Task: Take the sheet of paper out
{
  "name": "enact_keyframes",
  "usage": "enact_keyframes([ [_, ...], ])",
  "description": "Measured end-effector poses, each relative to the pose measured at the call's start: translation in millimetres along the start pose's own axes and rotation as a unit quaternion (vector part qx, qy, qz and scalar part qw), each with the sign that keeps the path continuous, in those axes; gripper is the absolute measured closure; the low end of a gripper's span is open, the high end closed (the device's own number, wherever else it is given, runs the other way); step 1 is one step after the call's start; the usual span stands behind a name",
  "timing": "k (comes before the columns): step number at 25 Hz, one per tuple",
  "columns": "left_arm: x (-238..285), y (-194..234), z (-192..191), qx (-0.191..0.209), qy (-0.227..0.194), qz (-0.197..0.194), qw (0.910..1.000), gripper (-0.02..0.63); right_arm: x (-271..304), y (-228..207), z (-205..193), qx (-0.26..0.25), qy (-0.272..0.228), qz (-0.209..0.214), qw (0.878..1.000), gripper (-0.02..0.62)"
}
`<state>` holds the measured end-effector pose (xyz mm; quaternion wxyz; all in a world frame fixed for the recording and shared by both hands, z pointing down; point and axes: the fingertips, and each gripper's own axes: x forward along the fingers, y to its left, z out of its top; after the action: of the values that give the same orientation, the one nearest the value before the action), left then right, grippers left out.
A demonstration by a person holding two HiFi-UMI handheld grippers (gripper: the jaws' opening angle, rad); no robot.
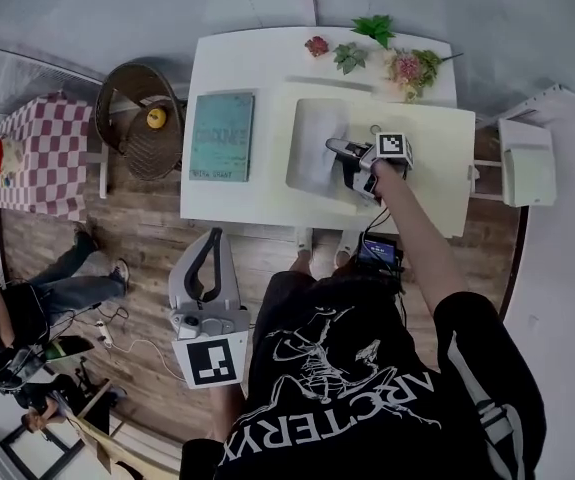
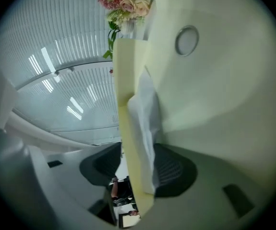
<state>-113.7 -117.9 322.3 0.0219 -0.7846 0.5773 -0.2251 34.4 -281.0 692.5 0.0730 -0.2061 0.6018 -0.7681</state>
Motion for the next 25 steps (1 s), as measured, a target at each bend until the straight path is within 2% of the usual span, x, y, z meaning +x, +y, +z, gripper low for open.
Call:
enact_keyframes([
  [1, -1.5, -0.9, -0.6, -0.001, 0.001, 0.001, 1.0, 0.598, 0.2, -4.2, 1.0, 0.0, -0.006, -0.011, 1.0, 0.404],
  [3, -5.0, -1.8, -2.5, 0.0, 0.004, 0.004, 1.0, 0.598, 1.2, -11.2, 0.6, 0.0, -0.009, -0.021, 1.0, 0.445],
  [4, -6.2, -1.2, -3.2, 0.001, 0.004, 0.006, 1.0, 0.598, 2.0, -14.9, -0.6, -0.004, -0.006, -0.031, 0.999, 0.484],
  [5, -6.9, 0.0, -3.7, 0.0, 0.004, 0.008, 1.0, 0.598, 2.6, -18.4, -1.7, -0.011, -0.002, -0.043, 0.999, 0.557],
  [6, -7.6, 1.5, -3.9, -0.003, 0.004, 0.009, 0.9999, 0.598, 2.6, -19.8, -2.8, -0.018, 0.001, -0.051, 0.999, 0.575],
  [9, -8.0, 5.5, -2.6, -0.006, -0.004, 0.008, 0.9999, 0.598, -4.2, -9.7, -5.6, -0.035, 0.002, -0.04, 0.999, 0.58],
  [12, -0.2, 3.7, 2.1, -0.007, -0.022, -0.004, 0.9997, 0.598, -26.2, 4.8, -9.1, -0.081, 0.001, -0.046, 0.996, 0.58],
  [19, 26.0, -14.2, 22.4, -0.006, -0.07, -0.067, 0.9953, 0.598, -117.6, 70.4, -26.4, -0.18, -0.047, -0.045, 0.982, 0.581],
  [22, 35.1, -18.3, 29.1, -0.006, -0.085, -0.088, 0.9925, 0.598, -149.0, 117.5, -42.4, -0.253, -0.073, -0.034, 0.964, 0.581],
  [23, 38.8, -19.4, 32.5, -0.009, -0.094, -0.093, 0.9912, 0.598, -158.1, 136.6, -49.0, -0.289, -0.084, -0.03, 0.953, 0.581],
  [25, 46.2, -20.4, 40.2, -0.014, -0.111, -0.104, 0.9883, 0.598, -173.5, 178.5, -64.1, -0.373, -0.108, -0.028, 0.921, 0.581],
])
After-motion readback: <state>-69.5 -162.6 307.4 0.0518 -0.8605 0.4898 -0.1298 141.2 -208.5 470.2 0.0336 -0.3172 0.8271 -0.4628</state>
